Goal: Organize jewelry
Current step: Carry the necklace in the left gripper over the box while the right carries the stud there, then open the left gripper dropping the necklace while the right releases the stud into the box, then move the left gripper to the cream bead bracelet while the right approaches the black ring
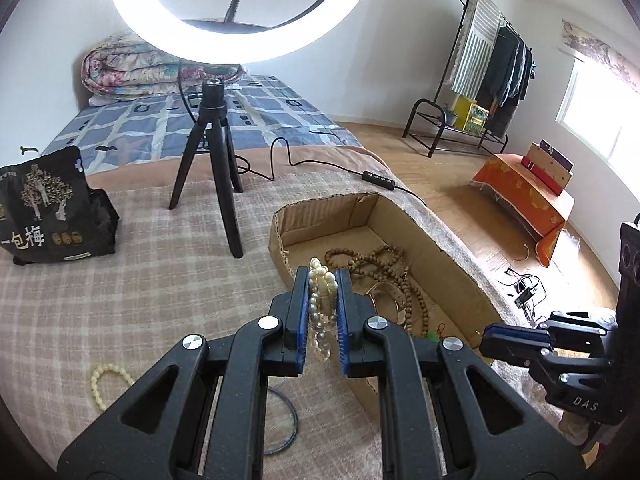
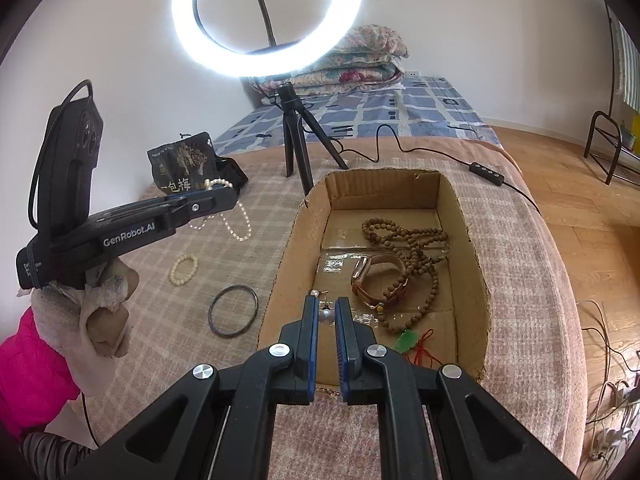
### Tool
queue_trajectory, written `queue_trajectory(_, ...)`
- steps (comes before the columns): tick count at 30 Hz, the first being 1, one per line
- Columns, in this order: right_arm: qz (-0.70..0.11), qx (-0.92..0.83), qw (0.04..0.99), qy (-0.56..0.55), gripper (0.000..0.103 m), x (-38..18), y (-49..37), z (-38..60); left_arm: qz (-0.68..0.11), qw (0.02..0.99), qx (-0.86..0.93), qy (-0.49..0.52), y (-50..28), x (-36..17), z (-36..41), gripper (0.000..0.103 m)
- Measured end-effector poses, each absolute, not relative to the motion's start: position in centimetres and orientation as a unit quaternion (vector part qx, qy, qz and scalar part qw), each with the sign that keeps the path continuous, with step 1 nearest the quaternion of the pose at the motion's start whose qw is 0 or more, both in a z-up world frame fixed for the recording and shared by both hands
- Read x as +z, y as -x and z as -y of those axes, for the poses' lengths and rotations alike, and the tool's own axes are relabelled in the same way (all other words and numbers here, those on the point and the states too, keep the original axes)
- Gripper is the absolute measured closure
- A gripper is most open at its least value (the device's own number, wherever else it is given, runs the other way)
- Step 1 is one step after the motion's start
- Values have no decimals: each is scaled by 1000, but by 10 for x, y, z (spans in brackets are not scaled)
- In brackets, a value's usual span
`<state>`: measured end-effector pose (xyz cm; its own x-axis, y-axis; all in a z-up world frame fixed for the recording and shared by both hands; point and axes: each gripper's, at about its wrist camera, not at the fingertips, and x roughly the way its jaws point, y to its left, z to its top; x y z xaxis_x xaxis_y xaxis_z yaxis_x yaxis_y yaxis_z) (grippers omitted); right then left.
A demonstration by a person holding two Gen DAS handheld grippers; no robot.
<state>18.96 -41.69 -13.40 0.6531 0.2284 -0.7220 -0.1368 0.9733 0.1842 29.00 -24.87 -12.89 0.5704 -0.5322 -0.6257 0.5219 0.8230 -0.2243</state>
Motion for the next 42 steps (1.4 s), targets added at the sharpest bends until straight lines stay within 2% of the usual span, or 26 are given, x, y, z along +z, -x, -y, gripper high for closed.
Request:
queue_trajectory(17,-416,98,901,-70,95,-160,-204,423,-381,872,-308,-14,-315,-153,285,93)
queue_trajectory(21,-412,96,904,-67,75,-160,-203,422,-391,866,-313,-18,-316,-155,290,90)
queue_trajectory(22,-413,98,903,-67,70,-160,-203,421,-393,864,-313,-18,-317,-155,291,76)
queue_trajectory(23,-416,97,902,-67,64,-161,-203,421,-395,863,-314,-16,-318,-155,291,56)
queue_trajectory(25,-412,89,904,-67,38,-160,-201,421,-386,868,-313,-9,-316,-153,289,39)
queue_trajectory(28,-406,82,908,-67,19,-159,-199,421,-386,869,-309,-6,-316,-152,287,37)
queue_trajectory(34,-401,57,912,-63,2,-158,-197,422,-386,871,-305,-8,-316,-151,285,37)
queue_trajectory(42,-400,44,913,-57,1,-155,-194,418,-383,873,-302,-11,-311,-148,280,37)
